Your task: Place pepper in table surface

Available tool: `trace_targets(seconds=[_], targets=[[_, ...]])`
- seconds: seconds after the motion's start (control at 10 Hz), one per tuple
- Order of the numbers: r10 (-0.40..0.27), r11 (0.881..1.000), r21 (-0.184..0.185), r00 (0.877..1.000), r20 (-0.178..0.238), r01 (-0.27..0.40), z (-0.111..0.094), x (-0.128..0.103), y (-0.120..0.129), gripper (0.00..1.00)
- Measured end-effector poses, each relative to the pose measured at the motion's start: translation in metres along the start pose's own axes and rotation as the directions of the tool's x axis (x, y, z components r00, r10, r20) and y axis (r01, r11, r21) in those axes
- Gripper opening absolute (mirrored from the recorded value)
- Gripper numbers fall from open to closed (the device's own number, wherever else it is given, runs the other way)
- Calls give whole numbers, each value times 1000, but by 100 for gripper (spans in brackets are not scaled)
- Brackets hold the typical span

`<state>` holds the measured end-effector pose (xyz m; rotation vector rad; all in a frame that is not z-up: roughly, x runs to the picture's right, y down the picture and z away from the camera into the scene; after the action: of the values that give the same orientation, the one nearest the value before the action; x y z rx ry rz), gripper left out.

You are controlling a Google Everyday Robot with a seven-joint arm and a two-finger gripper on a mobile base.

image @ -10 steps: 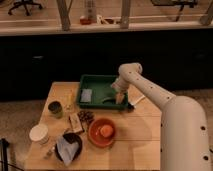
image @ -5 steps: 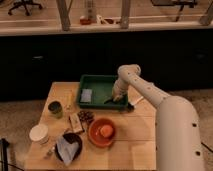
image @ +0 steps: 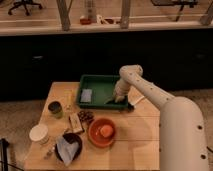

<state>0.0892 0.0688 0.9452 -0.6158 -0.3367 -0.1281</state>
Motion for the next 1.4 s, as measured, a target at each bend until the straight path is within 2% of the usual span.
trace_targets(seconds=[0.6,0.9,1.4], targets=[[-34,999,32,999,-27,35,-43,-16,-1,0],[-15,998,63,999,-28,17,-56,-15,-5,0],[32,994,105,999,-7,-31,-78,-8,-9,0]])
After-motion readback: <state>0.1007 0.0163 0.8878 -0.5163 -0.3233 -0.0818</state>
